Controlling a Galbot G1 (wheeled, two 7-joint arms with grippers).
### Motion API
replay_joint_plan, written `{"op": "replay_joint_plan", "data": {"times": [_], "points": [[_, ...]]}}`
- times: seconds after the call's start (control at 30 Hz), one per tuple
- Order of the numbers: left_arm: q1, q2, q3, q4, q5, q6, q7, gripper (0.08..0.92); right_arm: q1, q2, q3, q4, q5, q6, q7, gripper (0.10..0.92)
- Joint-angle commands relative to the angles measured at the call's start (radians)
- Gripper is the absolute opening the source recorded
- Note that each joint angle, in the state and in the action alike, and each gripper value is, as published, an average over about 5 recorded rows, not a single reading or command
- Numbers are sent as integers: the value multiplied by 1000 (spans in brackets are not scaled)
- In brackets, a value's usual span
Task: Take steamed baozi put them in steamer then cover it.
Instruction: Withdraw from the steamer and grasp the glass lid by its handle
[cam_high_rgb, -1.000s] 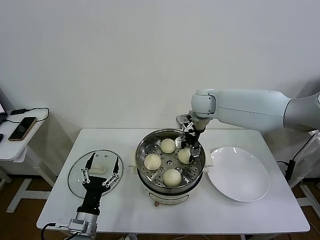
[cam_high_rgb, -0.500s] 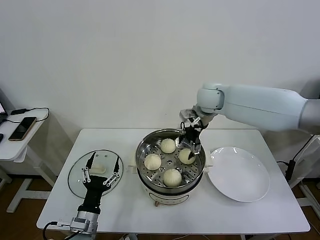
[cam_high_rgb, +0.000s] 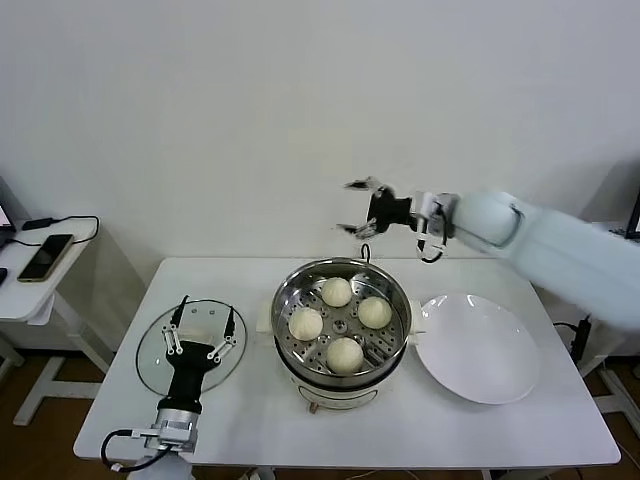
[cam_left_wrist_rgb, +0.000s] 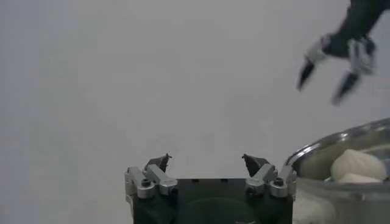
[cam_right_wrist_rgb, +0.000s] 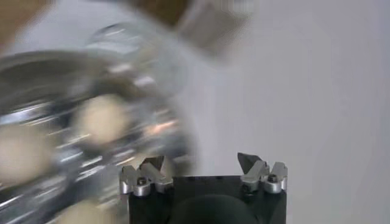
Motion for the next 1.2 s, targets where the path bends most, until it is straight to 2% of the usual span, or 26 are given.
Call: {"op": "replay_joint_plan", "data": {"times": [0.03,0.3,0.57,0.77,1.2], "points": [[-77,0,8,27,210,62,-55,823,-929,-58,930,73,-116,220,577,823],[-129,0,-18,89,404,41,-24,823,-1311,228,1300,54,-260,279,543,823],[-161,53,-81,270,708,76,13,823,-1492,429,1427,71,-322,315,481,823],[-146,88,-112,399,826,99,33,823,-1559,498,1449,68,-329,349,449,823],[-72,87,-160,464,907,73,29,823,-1567,543,1433,51,-358,363,420,823]]}}
